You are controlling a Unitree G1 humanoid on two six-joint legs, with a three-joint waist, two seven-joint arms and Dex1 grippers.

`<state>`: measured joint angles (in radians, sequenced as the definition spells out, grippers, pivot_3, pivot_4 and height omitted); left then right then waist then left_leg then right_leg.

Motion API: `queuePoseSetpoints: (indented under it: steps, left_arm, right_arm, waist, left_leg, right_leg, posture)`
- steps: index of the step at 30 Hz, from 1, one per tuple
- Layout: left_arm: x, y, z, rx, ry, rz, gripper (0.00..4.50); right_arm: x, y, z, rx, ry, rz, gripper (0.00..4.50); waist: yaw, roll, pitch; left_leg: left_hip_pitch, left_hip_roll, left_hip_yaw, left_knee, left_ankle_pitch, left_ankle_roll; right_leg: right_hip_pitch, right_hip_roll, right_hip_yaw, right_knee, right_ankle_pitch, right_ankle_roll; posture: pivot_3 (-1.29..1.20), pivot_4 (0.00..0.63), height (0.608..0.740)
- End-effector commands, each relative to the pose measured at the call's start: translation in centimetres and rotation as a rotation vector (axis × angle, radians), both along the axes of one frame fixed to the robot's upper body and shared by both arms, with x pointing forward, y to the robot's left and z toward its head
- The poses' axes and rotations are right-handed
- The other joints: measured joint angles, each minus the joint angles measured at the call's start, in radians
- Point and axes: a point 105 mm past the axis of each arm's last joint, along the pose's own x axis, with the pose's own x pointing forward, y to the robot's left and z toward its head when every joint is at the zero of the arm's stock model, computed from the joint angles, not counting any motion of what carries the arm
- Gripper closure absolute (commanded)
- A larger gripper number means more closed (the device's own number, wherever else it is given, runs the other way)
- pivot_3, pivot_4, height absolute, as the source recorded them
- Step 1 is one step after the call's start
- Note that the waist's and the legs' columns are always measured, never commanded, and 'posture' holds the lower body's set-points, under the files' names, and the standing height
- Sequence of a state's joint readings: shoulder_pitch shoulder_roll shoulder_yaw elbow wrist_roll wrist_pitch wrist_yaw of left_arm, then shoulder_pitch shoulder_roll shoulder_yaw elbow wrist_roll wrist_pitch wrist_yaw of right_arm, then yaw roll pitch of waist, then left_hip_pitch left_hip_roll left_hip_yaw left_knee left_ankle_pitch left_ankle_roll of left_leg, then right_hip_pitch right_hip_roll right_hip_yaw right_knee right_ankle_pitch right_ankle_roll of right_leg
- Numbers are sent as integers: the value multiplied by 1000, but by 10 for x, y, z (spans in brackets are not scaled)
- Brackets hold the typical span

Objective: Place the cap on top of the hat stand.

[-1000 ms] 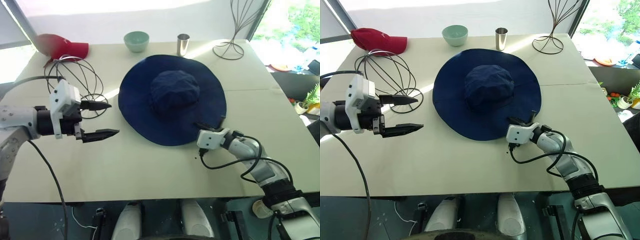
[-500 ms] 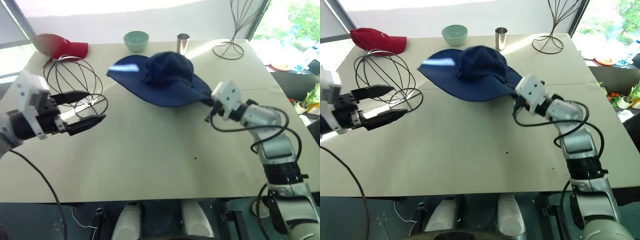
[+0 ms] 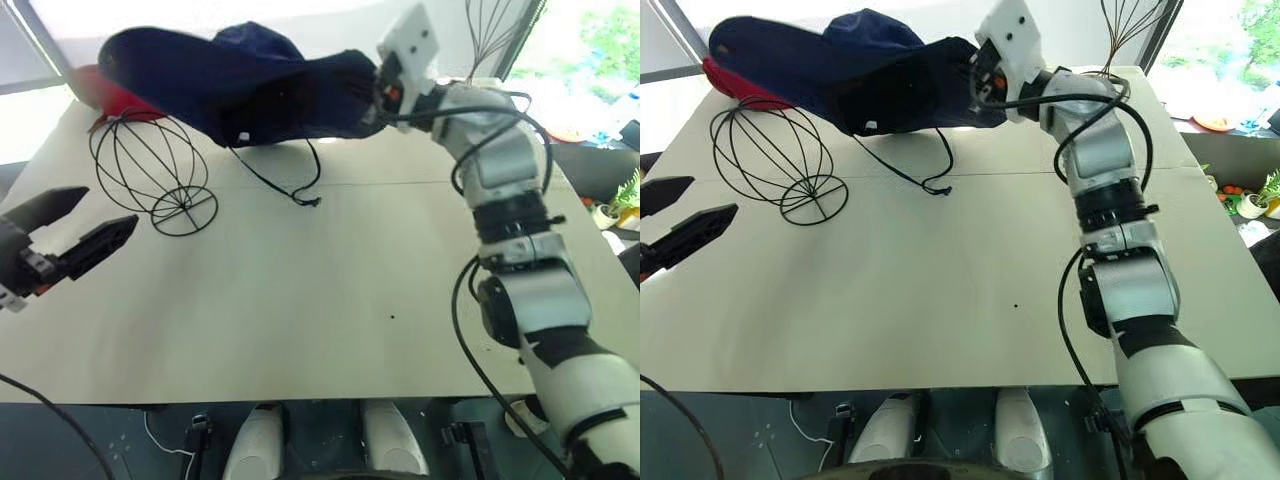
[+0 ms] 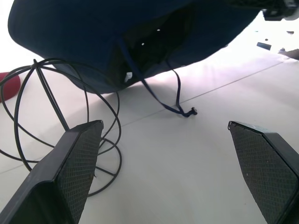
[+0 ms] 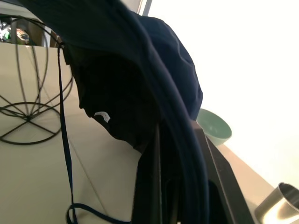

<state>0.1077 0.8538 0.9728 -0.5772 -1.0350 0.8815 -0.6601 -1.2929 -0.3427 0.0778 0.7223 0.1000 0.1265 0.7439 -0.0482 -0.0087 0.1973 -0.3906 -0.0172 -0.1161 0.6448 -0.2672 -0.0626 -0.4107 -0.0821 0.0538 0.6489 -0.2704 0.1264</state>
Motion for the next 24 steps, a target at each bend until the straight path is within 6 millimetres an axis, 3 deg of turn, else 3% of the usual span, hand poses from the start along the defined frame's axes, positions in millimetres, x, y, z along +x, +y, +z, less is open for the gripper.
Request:
queuePoseSetpoints:
  steps: [1,9,15,18,24]
  left_arm:
    - [-13,8,12,10,-72,62,0]
    - [-32,42,8,-77,-88,226,0]
    - [-36,45,5,-79,-84,253,0]
    - [-38,45,7,-78,-87,259,0]
    - [-40,53,8,-74,-83,294,0]
  right_arm:
    - [-3,24,36,28,-108,38,4480]
    - [-19,96,55,69,-121,167,4480]
    - [-34,136,57,91,-113,236,4480]
    - [-47,153,51,26,-200,291,4480]
    - [-61,170,13,-109,-302,381,4480]
  waist:
    - [-5,0,0]
    - [-31,1,0]
    - [-29,0,0]
    - [-29,0,0]
    - [-34,-1,-1]
  left_leg:
    - [0,0,0,-1,0,0]
    - [0,0,1,-6,0,0]
    - [0,0,1,-14,5,-8]
    - [0,1,1,-14,5,-8]
    - [0,1,1,-14,5,-9]
  right_leg:
    - [0,0,0,0,0,0]
    - [-6,0,0,1,0,-1]
    - [-9,0,0,1,1,-3]
    - [-10,0,0,1,1,-3]
    - [-10,0,0,1,1,-3]
  posture:
    - [0,150,740]
    - [0,150,740]
    - [0,150,740]
    - [0,150,740]
    - [0,150,740]
